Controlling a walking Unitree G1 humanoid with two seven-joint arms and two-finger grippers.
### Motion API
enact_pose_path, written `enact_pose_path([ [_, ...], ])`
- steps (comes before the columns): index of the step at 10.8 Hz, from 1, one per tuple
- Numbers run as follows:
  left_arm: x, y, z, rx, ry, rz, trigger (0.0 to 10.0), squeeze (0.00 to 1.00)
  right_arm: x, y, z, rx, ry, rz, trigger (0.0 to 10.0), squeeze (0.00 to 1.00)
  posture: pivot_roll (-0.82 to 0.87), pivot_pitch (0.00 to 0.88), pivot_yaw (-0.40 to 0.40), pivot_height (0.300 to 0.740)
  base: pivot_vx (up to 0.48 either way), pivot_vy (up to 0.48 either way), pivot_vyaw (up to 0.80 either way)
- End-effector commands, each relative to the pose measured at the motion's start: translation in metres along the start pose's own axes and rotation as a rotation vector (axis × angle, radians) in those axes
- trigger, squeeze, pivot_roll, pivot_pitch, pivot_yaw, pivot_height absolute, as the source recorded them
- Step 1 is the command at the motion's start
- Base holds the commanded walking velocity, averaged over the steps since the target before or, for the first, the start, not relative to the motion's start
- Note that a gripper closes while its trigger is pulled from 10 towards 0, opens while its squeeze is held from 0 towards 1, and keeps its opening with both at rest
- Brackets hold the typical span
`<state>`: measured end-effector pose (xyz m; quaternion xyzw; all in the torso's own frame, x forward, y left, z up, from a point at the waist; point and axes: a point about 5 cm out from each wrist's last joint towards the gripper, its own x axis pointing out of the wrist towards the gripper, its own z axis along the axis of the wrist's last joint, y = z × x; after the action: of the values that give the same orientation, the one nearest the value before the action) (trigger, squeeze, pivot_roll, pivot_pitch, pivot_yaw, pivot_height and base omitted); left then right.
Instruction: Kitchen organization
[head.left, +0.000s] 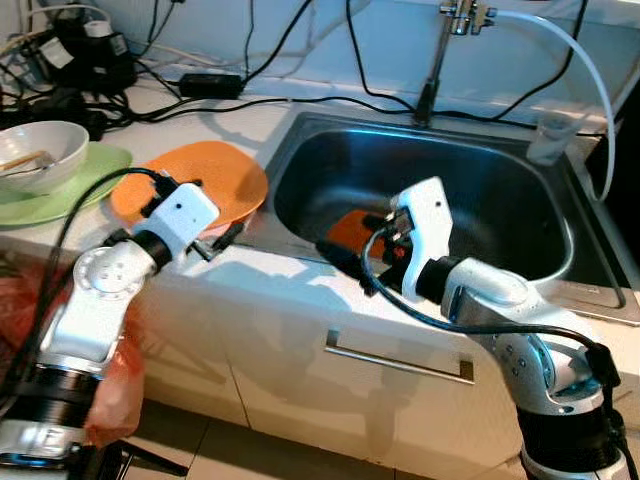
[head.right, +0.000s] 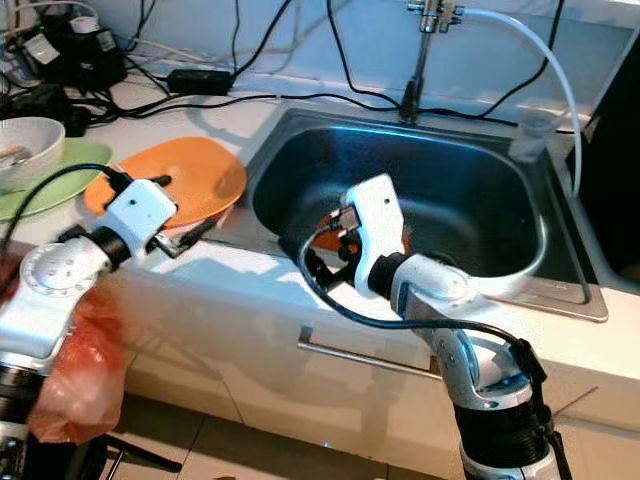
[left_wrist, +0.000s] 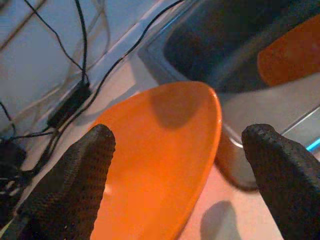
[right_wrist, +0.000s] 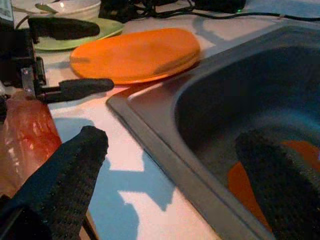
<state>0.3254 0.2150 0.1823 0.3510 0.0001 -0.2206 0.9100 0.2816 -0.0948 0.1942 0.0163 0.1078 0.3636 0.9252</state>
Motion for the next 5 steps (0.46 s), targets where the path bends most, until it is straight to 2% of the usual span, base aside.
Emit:
enact_pose_path([
  [1,-0.001,0.002,0.000,0.050,0.003,-0.021,10.0,0.00,-0.002,0.003,0.002,-0.017,0.000,0.015,10.0,0.00,0.08,0.026,-0.015,0.740,0.000,0.000,0.00],
  [5,-0.007,0.013,-0.013,0.176,0.046,-0.052,10.0,0.00,-0.002,0.002,0.004,-0.026,-0.006,0.000,10.0,0.00,0.08,0.027,-0.014,0.740,0.000,0.000,0.00],
])
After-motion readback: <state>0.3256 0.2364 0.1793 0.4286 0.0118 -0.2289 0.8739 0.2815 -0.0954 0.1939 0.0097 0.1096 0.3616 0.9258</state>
